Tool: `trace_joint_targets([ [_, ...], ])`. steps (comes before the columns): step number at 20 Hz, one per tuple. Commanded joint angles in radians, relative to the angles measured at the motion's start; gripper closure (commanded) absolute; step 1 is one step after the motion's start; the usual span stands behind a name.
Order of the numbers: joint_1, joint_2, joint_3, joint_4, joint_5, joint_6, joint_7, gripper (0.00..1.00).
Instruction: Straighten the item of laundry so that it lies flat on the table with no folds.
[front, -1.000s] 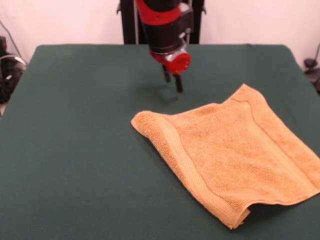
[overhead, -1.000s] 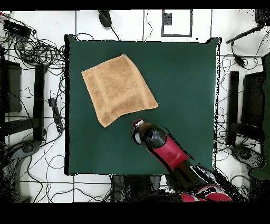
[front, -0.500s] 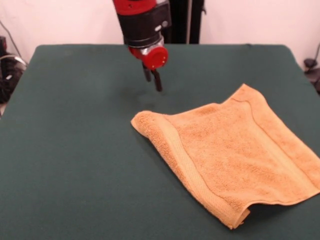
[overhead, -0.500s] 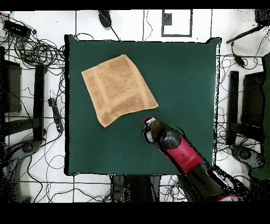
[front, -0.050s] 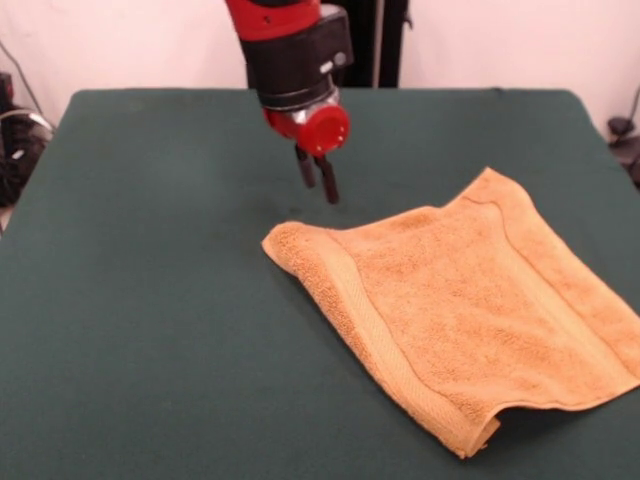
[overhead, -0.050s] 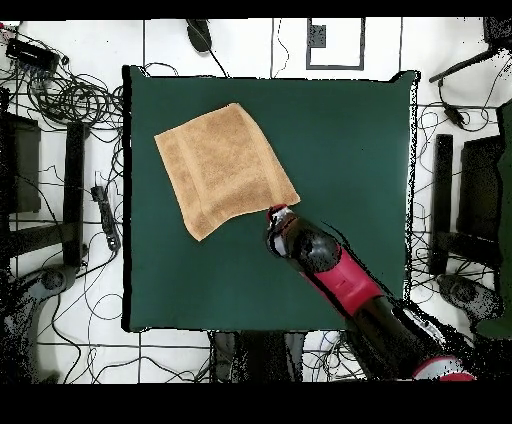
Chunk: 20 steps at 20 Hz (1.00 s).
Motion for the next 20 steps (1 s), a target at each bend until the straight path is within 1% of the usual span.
trace_joint_targets([
  [1,0.025,0.116,0.16,-0.131,-0.008,-0.045,0.127,0.0],
  [3,0.038,0.119,0.145,-0.146,0.004,-0.023,0.129,0.0],
  [5,0.07,0.115,0.108,-0.168,0.018,-0.009,0.134,0.0],
  [9,0.117,0.118,0.074,-0.208,0.044,0.017,0.151,0.0],
  [12,0.12,0.125,0.09,-0.214,0.053,0.021,0.166,0.0],
  [20,0.061,0.124,0.183,-0.187,0.033,0.018,0.169,0.0],
])
